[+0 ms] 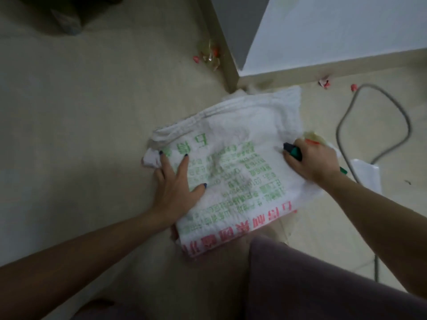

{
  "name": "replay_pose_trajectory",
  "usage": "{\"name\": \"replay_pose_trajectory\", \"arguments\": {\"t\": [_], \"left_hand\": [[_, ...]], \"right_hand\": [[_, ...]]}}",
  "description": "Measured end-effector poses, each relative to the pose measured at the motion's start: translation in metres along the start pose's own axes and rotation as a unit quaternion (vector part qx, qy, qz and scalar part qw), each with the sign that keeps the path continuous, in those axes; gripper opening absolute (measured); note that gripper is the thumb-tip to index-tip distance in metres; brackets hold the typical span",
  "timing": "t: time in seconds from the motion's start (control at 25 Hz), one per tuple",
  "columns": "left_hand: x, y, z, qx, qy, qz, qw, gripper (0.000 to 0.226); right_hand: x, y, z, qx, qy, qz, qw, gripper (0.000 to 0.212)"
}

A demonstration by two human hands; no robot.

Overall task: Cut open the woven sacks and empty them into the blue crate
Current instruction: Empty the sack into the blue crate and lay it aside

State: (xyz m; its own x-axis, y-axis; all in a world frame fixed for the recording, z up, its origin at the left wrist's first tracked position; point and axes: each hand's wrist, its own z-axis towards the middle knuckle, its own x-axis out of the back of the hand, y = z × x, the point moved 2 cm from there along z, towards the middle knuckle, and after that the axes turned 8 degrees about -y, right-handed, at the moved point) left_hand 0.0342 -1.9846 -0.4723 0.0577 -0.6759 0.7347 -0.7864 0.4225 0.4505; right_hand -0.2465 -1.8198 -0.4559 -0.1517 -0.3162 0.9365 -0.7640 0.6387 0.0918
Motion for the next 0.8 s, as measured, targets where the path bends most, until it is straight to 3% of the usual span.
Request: {"name": "replay_pose_trajectory", "arguments": {"t": [0.12, 0.28, 0.4, 0.6, 0.72, 0.8], "left_hand": [[-0.014, 0.031, 0.005, -0.074, -0.075, 0.013, 0.994, 0.094], [-0.024, 0.077, 0.041, -0.073, -0.134, 0.022, 0.988, 0.110], [-0.022, 0.111, 0.066, -0.042, -0.125, 0.084, 0.988, 0.111], [-0.021, 0.169, 0.093, -0.069, -0.108, 0.095, 0.987, 0.106], [-0.024, 0.196, 0.112, -0.070, -0.097, 0.067, 0.991, 0.104], [-0.026, 0.208, 0.123, -0.063, -0.094, 0.041, 0.993, 0.103]], "right_hand": [[-0.013, 0.041, -0.021, -0.083, -0.042, -0.022, 0.995, 0.047], [-0.011, 0.079, -0.029, -0.220, -0.059, 0.049, 0.973, 0.035], [0.008, 0.082, -0.029, -0.247, 0.002, 0.053, 0.968, 0.023], [0.032, 0.093, -0.052, -0.262, 0.123, 0.093, 0.953, 0.026], [0.026, 0.089, -0.050, -0.331, 0.025, 0.321, 0.887, 0.041], [0.018, 0.079, -0.043, -0.331, -0.041, 0.389, 0.859, 0.050]]}}
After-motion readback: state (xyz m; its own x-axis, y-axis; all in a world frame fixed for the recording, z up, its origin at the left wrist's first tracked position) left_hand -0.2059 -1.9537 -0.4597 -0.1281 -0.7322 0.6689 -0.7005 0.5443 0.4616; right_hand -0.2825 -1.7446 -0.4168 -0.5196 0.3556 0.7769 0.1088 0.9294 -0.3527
